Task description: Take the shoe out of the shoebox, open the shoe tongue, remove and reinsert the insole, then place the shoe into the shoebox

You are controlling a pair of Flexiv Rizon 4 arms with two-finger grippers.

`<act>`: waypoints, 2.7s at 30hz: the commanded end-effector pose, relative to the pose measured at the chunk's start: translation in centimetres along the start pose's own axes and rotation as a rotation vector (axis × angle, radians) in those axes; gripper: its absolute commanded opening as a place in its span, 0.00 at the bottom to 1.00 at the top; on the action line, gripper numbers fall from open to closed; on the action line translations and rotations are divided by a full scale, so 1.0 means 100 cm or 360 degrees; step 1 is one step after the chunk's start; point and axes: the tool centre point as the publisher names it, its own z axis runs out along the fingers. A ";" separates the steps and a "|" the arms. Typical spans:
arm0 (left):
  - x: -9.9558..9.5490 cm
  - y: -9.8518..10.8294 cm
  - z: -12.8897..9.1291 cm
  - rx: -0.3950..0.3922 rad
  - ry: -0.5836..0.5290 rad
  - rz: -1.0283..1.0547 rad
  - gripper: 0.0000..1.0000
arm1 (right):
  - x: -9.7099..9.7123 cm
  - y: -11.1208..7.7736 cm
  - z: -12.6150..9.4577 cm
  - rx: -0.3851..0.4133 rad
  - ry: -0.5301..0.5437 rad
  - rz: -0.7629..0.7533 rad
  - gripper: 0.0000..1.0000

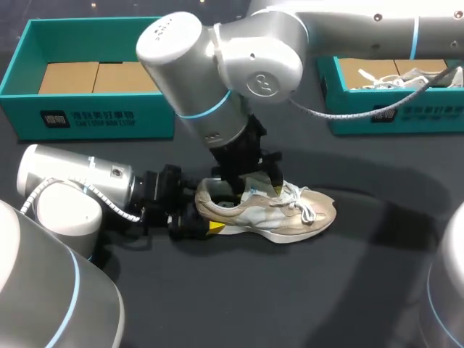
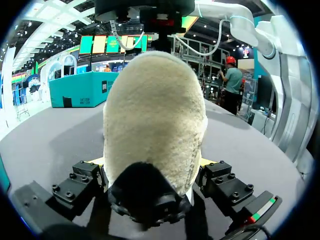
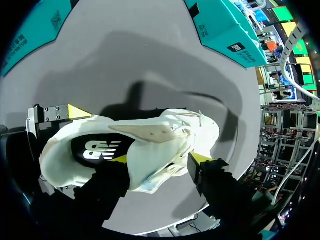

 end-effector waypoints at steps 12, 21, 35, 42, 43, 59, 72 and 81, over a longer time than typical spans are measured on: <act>0.002 0.004 -0.001 -0.0003 -0.0002 -0.0001 0.00 | -0.020 -0.010 -0.015 0.0013 0.0000 0.0711 0.49; 0.002 0.004 -0.001 -0.0003 -0.0002 -0.0001 0.00 | -0.034 -0.003 -0.016 0.0078 0.0079 0.0602 0.36; 0.002 0.004 -0.001 -0.0003 -0.0002 -0.0001 0.00 | -0.060 0.003 -0.007 -0.0115 0.0537 -0.0317 0.00; 0.002 0.004 -0.001 -0.0003 -0.0002 -0.0001 0.00 | -0.062 0.003 -0.003 -0.0096 0.0585 -0.0340 0.00; 0.002 0.004 -0.001 -0.0003 -0.0002 -0.0001 0.00 | -0.062 0.003 -0.003 -0.0096 0.0585 -0.0340 0.00; 0.002 0.004 -0.001 -0.0003 -0.0002 -0.0001 0.00 | -0.090 0.001 0.010 -0.0101 0.0747 -0.0468 0.00; 0.002 0.004 -0.001 -0.0003 -0.0002 -0.0001 0.00 | -0.106 0.012 0.043 -0.0123 0.0874 -0.0543 0.02; 0.002 0.004 -0.001 -0.0003 -0.0002 -0.0001 0.00 | -0.097 0.015 0.050 -0.0138 0.0793 -0.0473 0.49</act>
